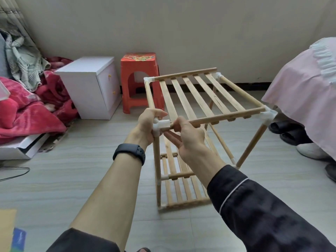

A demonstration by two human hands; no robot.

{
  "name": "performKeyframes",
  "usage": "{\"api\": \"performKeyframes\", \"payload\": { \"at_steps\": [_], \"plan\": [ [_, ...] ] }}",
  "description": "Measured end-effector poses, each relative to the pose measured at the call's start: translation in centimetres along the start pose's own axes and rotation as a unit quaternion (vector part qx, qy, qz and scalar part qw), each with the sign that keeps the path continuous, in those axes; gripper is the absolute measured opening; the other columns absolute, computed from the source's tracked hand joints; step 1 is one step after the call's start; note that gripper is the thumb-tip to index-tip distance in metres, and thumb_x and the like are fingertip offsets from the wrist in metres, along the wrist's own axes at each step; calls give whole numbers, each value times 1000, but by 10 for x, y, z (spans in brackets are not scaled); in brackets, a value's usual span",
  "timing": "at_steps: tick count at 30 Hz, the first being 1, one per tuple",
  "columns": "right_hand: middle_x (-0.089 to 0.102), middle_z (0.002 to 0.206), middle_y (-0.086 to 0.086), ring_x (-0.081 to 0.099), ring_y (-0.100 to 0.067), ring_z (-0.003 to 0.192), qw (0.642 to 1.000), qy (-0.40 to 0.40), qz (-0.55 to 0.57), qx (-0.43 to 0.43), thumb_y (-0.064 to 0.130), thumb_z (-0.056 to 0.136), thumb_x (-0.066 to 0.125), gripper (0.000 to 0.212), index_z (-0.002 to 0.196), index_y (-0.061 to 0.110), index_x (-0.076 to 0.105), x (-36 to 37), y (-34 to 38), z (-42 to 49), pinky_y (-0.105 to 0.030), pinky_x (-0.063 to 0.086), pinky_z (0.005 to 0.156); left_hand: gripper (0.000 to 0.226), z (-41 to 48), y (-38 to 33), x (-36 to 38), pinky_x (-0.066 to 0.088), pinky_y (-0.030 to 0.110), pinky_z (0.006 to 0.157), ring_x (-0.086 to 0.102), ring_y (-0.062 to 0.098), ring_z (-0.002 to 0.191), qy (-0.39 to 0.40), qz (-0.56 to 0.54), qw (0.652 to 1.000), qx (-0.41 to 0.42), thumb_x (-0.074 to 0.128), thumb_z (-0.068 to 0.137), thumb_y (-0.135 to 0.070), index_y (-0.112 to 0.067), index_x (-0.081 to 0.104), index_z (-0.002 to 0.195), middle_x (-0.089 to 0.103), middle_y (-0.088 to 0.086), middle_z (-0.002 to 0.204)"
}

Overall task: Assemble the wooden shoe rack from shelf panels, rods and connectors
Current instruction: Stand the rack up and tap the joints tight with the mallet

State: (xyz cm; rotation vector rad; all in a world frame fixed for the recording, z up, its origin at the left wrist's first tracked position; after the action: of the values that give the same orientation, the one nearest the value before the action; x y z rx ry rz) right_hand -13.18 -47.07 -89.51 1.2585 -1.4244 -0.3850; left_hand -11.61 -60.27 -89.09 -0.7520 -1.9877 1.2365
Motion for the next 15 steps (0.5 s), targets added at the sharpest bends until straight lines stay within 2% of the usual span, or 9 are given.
{"api": "performKeyframes", "payload": {
  "at_steps": [3,7,10,12,15],
  "plan": [
    [66,86,-18,76,-32,71,1000,-13,-9,-13,0,83,67,7,87,0,60,0,6,5,-31,60,59,17,1,-2,-5,40,28,52,48,17,62,6,1,1000,0,65,81,-12,-9,53,92,45,9,91],
    [65,85,-16,74,-28,69,999,-32,-18,-3,5,83,67,8,82,2,60,2,9,6,-24,56,56,21,0,-4,-14,41,28,49,48,18,62,10,2,1000,6,65,79,-9,-7,52,96,42,12,100],
    [65,87,-13,76,-35,87,999,-32,-3,12,8,83,70,9,85,2,63,1,13,7,-22,55,56,25,-2,-5,-13,41,28,50,48,18,65,7,15,1000,11,65,79,-10,-5,52,101,42,12,102],
    [67,91,-14,75,-37,92,999,-27,8,21,8,83,72,11,89,1,65,0,13,5,-23,56,57,25,-5,-5,-13,41,29,51,48,18,67,4,23,1000,14,65,80,-10,-5,53,101,42,12,102],
    [68,86,-13,76,-31,75,999,-13,29,33,8,85,72,14,95,0,65,1,12,3,-25,58,59,21,-6,-5,-13,40,29,53,49,18,68,-8,21,1000,15,65,79,-10,-7,54,98,44,11,101]
  ]
}}
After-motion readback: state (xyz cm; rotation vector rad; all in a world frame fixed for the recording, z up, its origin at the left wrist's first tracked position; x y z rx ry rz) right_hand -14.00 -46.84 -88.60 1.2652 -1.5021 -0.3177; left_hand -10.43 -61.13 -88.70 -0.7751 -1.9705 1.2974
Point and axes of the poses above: each hand's wrist, its own z-axis towards the middle knuckle, its own x-axis out of the palm, y = z × x, the point moved 3 cm from there along z, towards the middle knuckle
